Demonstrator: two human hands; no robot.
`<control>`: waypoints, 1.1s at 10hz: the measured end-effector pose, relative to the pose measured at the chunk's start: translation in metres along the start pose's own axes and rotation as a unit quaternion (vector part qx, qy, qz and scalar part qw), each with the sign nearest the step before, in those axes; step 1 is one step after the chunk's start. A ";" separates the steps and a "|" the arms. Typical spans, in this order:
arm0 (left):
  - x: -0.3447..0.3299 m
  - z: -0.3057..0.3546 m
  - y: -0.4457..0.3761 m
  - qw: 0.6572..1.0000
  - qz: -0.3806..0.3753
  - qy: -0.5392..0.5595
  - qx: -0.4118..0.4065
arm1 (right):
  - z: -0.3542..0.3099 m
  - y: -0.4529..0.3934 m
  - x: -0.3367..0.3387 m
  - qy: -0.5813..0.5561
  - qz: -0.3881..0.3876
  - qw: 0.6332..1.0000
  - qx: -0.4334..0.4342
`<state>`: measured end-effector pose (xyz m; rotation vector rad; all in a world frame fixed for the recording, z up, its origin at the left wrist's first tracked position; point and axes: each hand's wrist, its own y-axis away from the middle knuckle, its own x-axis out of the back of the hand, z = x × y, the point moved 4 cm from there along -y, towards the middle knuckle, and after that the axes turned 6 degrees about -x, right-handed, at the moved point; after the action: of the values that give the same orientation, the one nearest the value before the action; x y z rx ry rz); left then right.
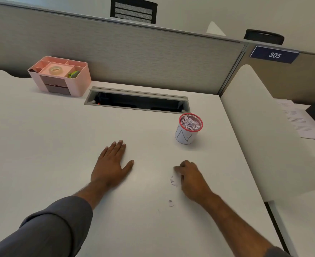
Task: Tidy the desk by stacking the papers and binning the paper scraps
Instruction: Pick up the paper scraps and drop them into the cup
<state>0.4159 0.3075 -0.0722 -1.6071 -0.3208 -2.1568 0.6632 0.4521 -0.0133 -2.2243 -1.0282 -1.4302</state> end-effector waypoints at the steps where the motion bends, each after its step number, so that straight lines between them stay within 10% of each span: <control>1: 0.001 0.000 0.000 1.000 0.000 0.002 0.000 | -0.014 0.023 -0.015 0.044 -0.029 0.998 0.042; 5: 0.000 0.000 0.000 1.000 -0.001 -0.001 0.000 | 0.019 0.058 0.007 -0.007 0.042 0.995 -0.095; 11: 0.000 0.000 0.001 1.000 0.003 0.001 -0.002 | -0.020 0.066 -0.011 -0.066 -0.022 0.995 -0.067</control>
<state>0.4161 0.3068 -0.0722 -1.6072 -0.3108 -2.1551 0.6935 0.3900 -0.0054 -2.4345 -1.0565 -1.4269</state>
